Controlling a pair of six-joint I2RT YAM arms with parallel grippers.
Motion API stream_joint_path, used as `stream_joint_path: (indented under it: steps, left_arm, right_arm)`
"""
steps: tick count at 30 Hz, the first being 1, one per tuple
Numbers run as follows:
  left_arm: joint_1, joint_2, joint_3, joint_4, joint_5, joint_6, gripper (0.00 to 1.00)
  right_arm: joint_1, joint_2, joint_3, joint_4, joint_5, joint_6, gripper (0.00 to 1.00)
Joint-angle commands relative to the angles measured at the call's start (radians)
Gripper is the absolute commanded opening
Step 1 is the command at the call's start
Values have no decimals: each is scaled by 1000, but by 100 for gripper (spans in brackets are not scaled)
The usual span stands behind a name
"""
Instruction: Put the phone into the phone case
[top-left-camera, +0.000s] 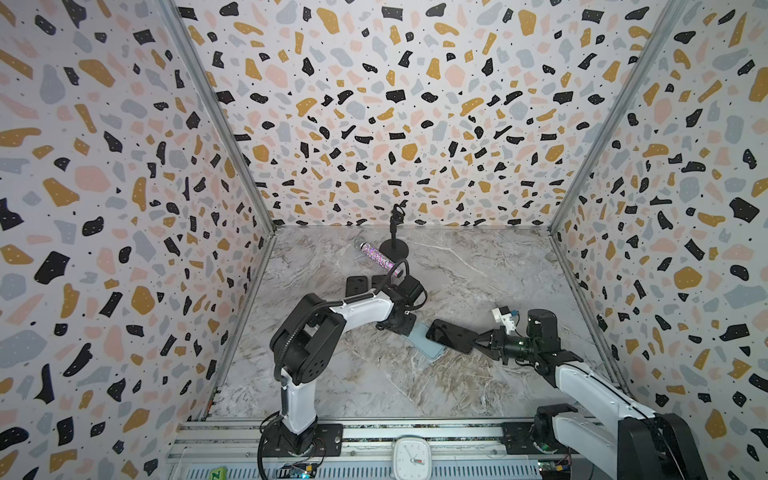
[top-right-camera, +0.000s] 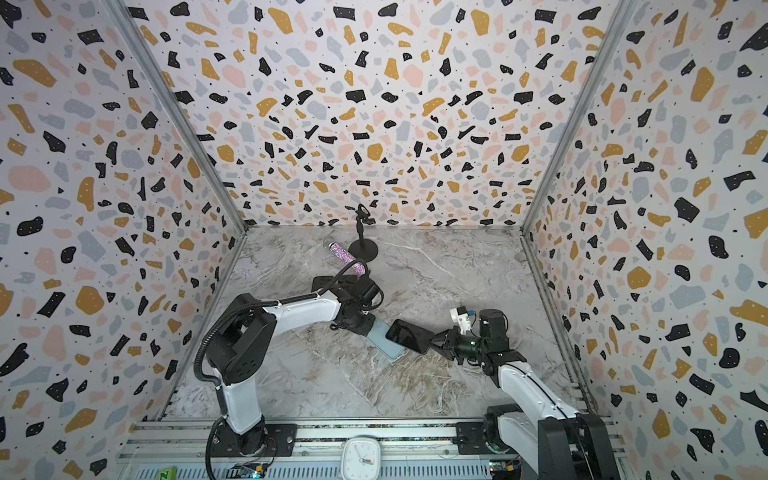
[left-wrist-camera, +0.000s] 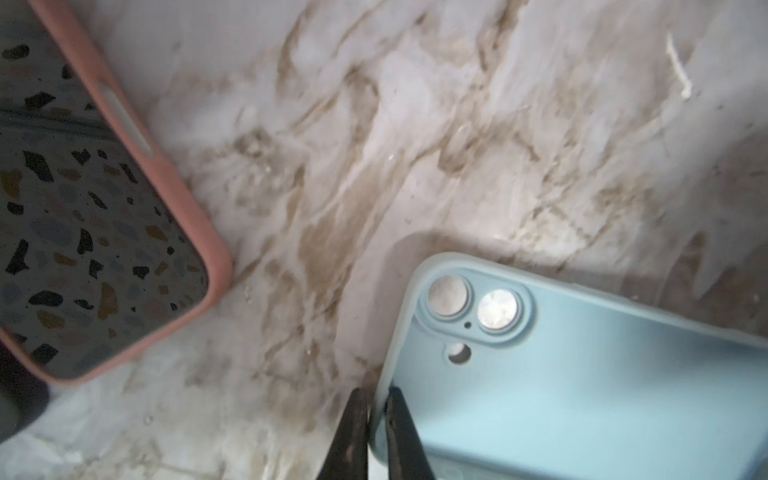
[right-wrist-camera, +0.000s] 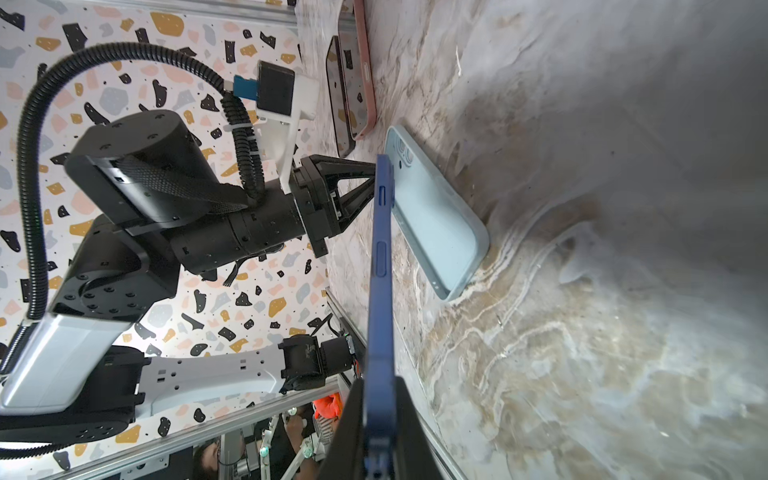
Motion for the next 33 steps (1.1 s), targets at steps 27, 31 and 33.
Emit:
stream_joint_path:
  steps: [27, 31, 33]
  left_arm:
    - [133, -364, -305, 225, 177, -329, 52]
    - [163, -356, -316, 262, 242, -319, 56]
    - [167, -344, -322, 292, 287, -321, 58]
  right_arm:
    - [126, 346, 236, 16, -128, -194, 0]
    - [139, 391, 248, 57, -139, -177, 0]
    - [154, 407, 253, 93, -137, -152, 0]
